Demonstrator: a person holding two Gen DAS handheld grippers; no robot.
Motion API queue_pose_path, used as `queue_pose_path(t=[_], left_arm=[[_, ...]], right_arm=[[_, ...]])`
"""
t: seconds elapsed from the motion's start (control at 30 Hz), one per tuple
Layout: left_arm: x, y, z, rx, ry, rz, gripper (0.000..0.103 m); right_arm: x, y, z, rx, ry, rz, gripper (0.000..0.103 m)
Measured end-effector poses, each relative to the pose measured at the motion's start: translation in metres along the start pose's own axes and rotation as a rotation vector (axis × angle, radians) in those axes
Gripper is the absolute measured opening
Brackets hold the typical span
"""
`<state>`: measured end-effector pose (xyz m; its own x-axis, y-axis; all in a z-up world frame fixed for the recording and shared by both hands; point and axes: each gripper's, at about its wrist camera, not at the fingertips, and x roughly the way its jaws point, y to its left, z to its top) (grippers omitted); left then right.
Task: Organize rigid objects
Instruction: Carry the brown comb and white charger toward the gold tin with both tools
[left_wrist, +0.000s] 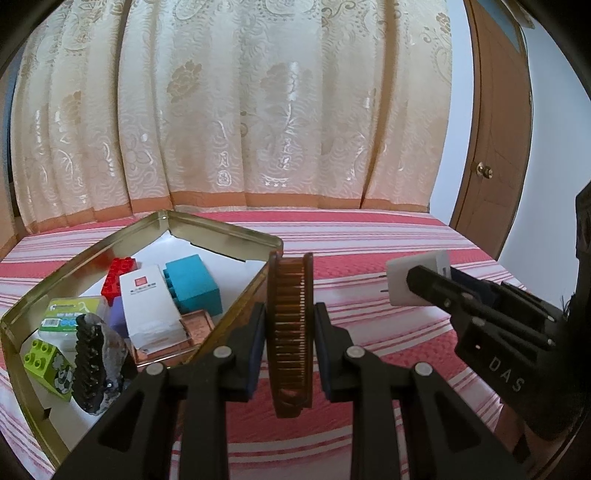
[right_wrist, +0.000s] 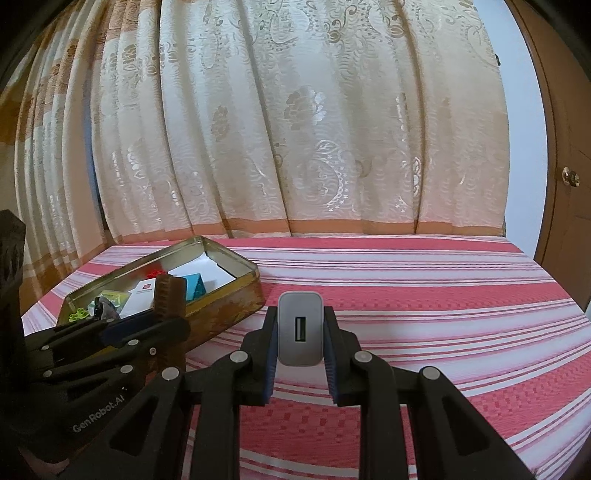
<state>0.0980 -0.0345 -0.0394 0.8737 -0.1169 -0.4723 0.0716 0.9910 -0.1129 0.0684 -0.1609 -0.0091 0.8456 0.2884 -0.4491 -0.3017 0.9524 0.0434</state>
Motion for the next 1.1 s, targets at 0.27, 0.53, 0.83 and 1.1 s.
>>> queue_pose_path(t=[0.27,0.53,0.83,1.1], left_arm=[[-0.003,0.002,-0.001,-0.003,-0.005,0.005,0.024],[-0.008,0.005,-0.003,-0.009,-0.010,0.005,0.024],[-0.013,0.011,-0.004,-0.023,-0.016,0.004,0.024],[-0.016,0.014,-0.004,-0.025,-0.027,0.012,0.024]], right_arm=[[-0.001,0.003,-0.001,0.000,-0.005,0.008,0.024],[-0.001,0.005,-0.002,-0.004,-0.006,0.013,0.024],[-0.002,0.016,-0.003,-0.017,-0.009,0.024,0.024],[-0.003,0.021,-0.003,-0.015,-0.017,0.034,0.024]])
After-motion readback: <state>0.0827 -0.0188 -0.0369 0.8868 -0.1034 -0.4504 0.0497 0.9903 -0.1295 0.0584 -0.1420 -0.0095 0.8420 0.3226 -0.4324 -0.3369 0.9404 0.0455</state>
